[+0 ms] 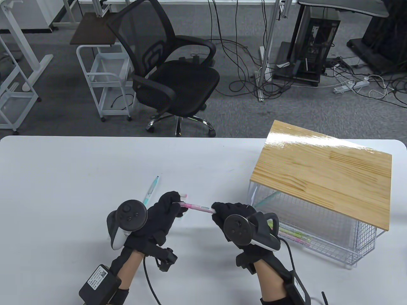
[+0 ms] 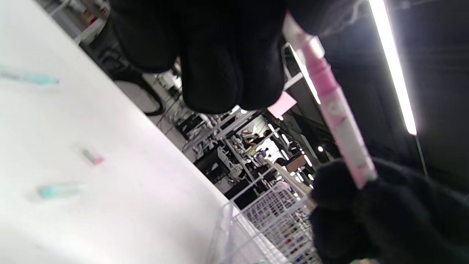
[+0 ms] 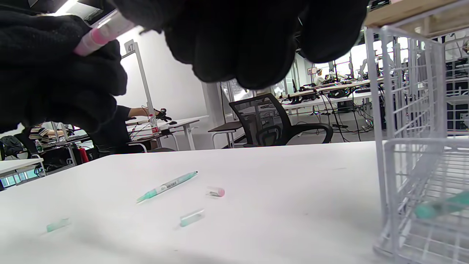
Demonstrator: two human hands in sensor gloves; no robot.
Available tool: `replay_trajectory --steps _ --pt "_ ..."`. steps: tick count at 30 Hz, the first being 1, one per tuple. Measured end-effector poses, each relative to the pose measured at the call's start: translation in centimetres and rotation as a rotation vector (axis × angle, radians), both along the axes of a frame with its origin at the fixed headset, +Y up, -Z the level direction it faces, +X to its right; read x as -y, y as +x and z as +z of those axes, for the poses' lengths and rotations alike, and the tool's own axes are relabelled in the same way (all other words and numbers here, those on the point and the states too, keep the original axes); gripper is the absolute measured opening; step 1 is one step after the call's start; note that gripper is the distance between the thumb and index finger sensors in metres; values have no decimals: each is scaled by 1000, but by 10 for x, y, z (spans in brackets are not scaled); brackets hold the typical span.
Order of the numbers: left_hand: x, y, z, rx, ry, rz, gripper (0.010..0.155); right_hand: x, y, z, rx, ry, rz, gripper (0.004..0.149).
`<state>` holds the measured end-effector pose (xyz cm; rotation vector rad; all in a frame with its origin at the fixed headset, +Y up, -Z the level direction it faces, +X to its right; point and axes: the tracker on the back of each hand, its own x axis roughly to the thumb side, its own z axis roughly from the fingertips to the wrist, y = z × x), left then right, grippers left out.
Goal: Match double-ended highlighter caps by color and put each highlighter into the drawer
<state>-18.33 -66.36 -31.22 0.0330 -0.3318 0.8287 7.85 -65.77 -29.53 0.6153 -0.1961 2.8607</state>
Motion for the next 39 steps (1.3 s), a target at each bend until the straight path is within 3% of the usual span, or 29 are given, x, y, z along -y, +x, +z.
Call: replay_trajectory --steps 4,9,15,31,39 --pt "-9 4 4 60 134 -251 52 -1 4 0 -8 -9 0 48" --pt "-18 9 13 4 300 -502 50 -1 4 -1 -34 -39 -9 47" --pt "-19 12 17 27 335 -495 49 -2 4 0 -40 -39 -11 47" --pt "-16 25 28 3 413 -723 49 5 -4 -1 -73 -55 26 46" --pt "-18 28 33 -14 455 -755 48 3 -3 0 -93 -56 -8 46"
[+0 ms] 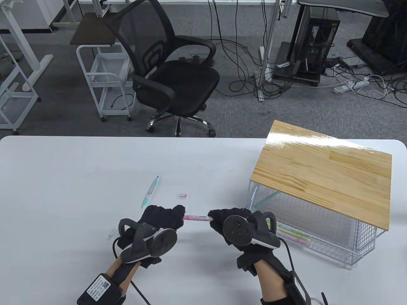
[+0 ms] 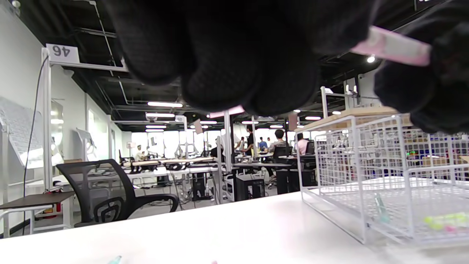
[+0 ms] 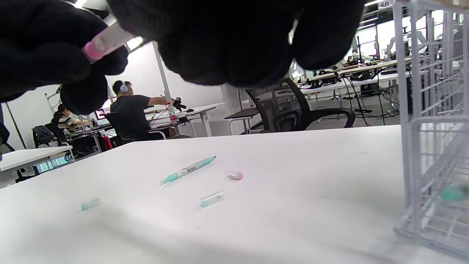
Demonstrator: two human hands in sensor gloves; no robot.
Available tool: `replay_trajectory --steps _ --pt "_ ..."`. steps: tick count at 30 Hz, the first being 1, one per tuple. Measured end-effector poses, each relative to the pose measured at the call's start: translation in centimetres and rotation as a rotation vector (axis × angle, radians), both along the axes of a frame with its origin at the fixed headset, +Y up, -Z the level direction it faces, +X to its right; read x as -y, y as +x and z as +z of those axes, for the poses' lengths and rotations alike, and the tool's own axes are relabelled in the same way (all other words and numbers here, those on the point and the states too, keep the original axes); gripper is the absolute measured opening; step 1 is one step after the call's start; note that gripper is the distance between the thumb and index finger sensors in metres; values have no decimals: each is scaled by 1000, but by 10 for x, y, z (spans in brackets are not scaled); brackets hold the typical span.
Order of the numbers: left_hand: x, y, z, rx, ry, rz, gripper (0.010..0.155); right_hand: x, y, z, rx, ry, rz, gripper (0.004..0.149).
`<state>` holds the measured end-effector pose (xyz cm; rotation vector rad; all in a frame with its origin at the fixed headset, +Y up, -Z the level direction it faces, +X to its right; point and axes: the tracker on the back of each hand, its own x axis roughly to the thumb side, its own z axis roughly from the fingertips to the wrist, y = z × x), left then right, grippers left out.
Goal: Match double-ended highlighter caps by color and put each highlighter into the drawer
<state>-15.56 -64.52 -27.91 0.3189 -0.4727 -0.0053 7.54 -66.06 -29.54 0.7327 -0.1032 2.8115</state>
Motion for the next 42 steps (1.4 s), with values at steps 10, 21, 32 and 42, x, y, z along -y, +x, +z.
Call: replay_trajectory --steps 10,21,32,42 --pt "3 4 0 -15 14 -58 48 2 0 -2 -10 -14 -18 46" --pt "6 -5 -13 -40 -56 1 47 -2 13 -5 10 -45 -131 47" --pt "11 -19 -28 73 -381 433 49 -3 16 -4 5 -66 -313 71" --pt "29 23 -14 211 -380 384 50 -5 15 -3 -144 -166 -723 49"
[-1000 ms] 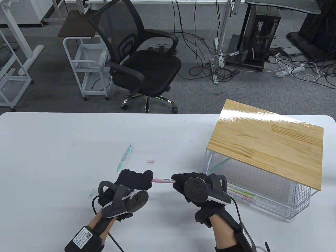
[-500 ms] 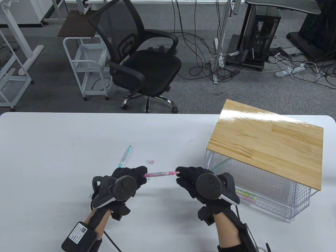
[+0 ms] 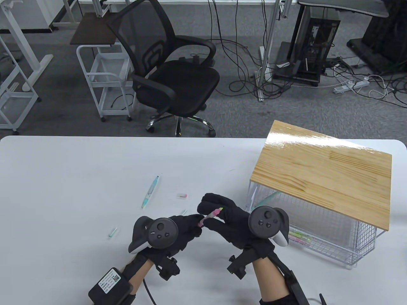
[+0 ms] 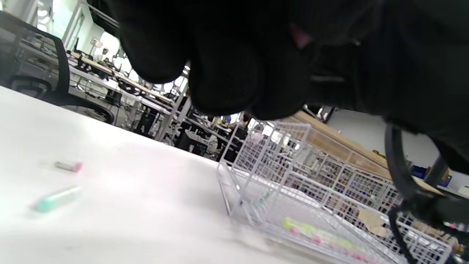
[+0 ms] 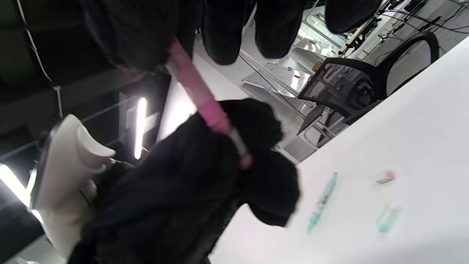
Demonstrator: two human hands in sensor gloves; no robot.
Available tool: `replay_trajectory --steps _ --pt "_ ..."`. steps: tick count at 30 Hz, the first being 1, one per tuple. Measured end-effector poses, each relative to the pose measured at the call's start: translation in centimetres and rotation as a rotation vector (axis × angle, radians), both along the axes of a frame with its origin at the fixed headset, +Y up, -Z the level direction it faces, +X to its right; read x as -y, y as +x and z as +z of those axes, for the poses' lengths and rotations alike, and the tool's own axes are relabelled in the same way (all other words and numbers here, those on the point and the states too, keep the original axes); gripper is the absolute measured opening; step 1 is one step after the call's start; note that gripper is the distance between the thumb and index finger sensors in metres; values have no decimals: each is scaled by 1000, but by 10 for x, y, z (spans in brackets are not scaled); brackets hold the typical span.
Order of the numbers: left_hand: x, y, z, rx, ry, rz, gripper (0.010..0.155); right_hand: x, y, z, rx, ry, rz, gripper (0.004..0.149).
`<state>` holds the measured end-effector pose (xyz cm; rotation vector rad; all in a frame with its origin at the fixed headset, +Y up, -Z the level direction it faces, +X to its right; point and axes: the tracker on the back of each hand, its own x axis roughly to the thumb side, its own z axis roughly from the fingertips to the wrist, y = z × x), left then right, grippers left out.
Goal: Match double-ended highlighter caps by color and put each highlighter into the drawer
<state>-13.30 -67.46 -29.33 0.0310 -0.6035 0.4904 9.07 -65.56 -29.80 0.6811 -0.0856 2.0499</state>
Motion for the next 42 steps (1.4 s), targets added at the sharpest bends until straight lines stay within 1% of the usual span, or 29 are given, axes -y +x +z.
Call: replay_trajectory --steps 3,5,7,9,10,12,16,19,22,24,26,29,31,34,36,37,40,42 --pt "2 2 -2 -5 -31 -26 52 -3 -9 4 -5 19 3 47" --pt "6 -2 -6 -32 -47 -65 56 -7 -12 7 -13 36 -3 46" --pt "11 -12 -12 -88 -60 -101 60 -12 -13 11 13 73 76 45" --pt "16 -25 -21 -173 -84 -163 60 -15 -14 14 71 142 241 45" --pt "20 -32 -26 -210 -110 -208 60 -16 -15 15 108 179 351 45" --pt "28 -43 -33 -270 -131 -276 62 -14 -16 15 186 231 451 45" --pt "41 -52 -41 -339 -122 -370 68 -8 -18 11 221 232 574 49" --pt "46 -49 -48 -380 -93 -418 69 -6 -16 8 249 236 662 50" --pt "48 -38 -67 -432 -85 -496 70 -7 -13 7 291 248 735 49" --pt "50 -29 -82 -455 -89 -543 68 -9 -11 7 301 246 739 50" --pt "56 -16 -99 -454 -118 -566 65 -13 -7 9 305 249 703 50" --pt "67 1 -126 -475 -180 -633 63 -20 1 12 316 257 642 50" --pt "72 8 -140 -489 -209 -679 63 -25 7 14 332 266 617 50" --pt "82 15 -161 -523 -295 -750 63 -32 17 17 352 275 560 50" --pt "87 18 -170 -551 -355 -809 63 -34 22 17 355 270 524 50" --pt "89 19 -173 -559 -366 -826 64 -34 23 17 356 268 514 50" --pt "92 24 -180 -577 -356 -838 64 -32 25 15 356 262 519 50" --pt "95 28 -183 -587 -365 -886 62 -31 23 14 358 260 536 51"
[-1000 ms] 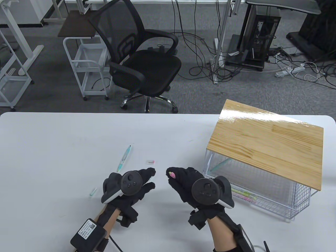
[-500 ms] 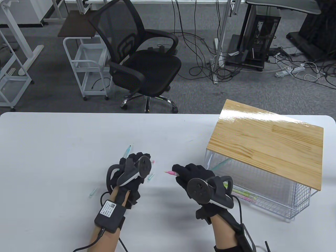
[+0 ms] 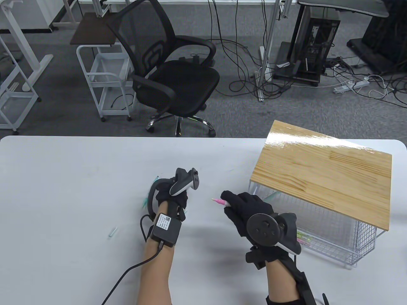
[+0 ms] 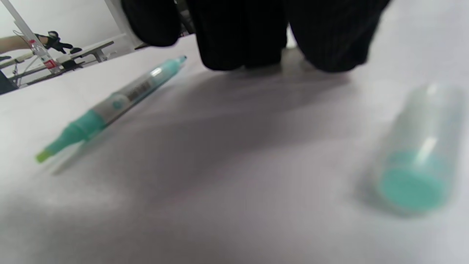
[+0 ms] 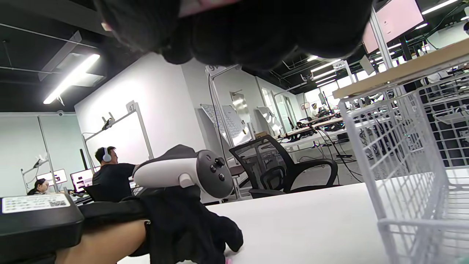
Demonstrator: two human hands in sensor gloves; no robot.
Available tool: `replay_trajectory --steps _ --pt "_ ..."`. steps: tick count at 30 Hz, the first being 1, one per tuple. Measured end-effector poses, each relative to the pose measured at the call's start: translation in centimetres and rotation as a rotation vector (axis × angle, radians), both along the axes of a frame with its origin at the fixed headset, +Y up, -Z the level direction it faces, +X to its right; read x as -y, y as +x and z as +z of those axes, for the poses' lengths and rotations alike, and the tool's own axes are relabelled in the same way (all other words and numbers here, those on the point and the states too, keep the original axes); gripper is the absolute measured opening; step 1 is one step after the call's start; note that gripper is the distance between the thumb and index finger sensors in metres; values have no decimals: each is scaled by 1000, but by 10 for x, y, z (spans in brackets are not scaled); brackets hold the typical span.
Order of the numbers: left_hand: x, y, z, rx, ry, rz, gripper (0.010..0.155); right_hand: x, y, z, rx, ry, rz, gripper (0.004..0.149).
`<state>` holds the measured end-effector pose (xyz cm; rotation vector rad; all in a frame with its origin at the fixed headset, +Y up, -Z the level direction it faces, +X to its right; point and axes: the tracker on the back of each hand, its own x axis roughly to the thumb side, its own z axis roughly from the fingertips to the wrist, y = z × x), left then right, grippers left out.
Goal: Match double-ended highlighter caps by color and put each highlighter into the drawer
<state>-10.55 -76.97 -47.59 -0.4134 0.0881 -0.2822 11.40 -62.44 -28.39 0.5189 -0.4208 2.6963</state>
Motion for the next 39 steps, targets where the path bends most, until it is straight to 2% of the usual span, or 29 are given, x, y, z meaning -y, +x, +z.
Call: replay_trajectory --steps 5,11,13,16,19,21,25,30,34,39 --pt "2 6 -2 -4 17 -62 54 1 -3 -1 -11 -6 -1 51" --pt "0 4 1 8 51 -56 47 3 -8 -2 -32 -13 -7 51" --pt "-12 0 7 13 137 -30 48 5 -11 -3 -42 -23 3 51" --pt "-40 -5 22 48 226 35 48 6 -14 -3 -41 -32 30 51" --pt "-73 -14 51 135 353 190 49 6 -15 -3 -47 -35 34 51" --pt "-85 -20 72 192 377 244 49 6 -16 -3 -50 -37 37 50" --pt "-94 -29 111 276 430 233 51 6 -22 -2 -55 -46 61 51" --pt "-103 -40 150 359 518 361 55 7 -26 0 -42 -40 118 51" --pt "-112 -48 167 403 581 370 53 9 -30 1 -37 -38 149 51" --pt "-123 -57 179 442 606 429 48 13 -37 1 -31 -43 200 51"
